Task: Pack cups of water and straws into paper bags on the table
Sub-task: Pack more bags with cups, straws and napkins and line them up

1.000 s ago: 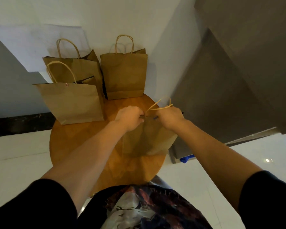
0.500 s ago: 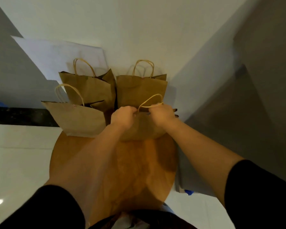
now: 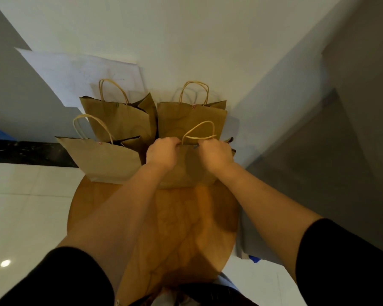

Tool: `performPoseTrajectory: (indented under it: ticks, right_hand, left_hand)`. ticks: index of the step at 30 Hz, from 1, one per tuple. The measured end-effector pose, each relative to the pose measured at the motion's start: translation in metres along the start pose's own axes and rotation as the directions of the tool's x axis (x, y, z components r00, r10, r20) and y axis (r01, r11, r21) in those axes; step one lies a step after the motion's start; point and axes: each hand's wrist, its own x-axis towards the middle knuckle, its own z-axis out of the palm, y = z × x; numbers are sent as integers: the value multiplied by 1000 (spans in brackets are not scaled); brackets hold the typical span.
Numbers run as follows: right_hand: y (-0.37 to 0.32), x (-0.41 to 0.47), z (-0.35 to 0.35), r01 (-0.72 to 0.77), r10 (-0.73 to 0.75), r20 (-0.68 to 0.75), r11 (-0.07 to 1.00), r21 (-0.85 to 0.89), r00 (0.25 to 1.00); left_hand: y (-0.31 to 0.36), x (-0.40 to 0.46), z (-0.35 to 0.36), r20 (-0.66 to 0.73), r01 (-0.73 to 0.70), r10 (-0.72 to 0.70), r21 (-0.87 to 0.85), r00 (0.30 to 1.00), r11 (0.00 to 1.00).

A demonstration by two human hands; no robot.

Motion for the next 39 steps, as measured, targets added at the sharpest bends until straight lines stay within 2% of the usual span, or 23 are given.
performPoseTrajectory:
  ticks: [3,6,9,17,26,34,39]
  right_hand:
    - [-1,-20,-5,-11,12,-20,999,36,1000]
    - [-8,-46,-14,-62,66,-41,994,95,997]
    - [-17,-80,-23,-123,133,-63,982,143,989]
    - [-27,-190,-62,-211,245,-184,959,187,952]
    - [23,-358,-96,-286,360,-212,906,313,909]
    - [117,-509,-113,-446,566,-237,795,411,790]
    - [183,-557,-123,-496,650,-340,748,441,679]
  left_hand:
    - [4,-15,-7,-60,-43,43,-1,997,999]
    - [11,-36,-16,-104,-115,130,140,986,984]
    - [24,-66,-21,-117,-201,221,159,968,967]
    - [90,-161,-14,46,-335,332,138,942,932]
    - [184,-281,9,31,-481,483,151,875,863]
    - [315,-378,53,-22,-590,590,-51,807,806]
    - [392,-391,80,-16,-660,662,-95,750,745]
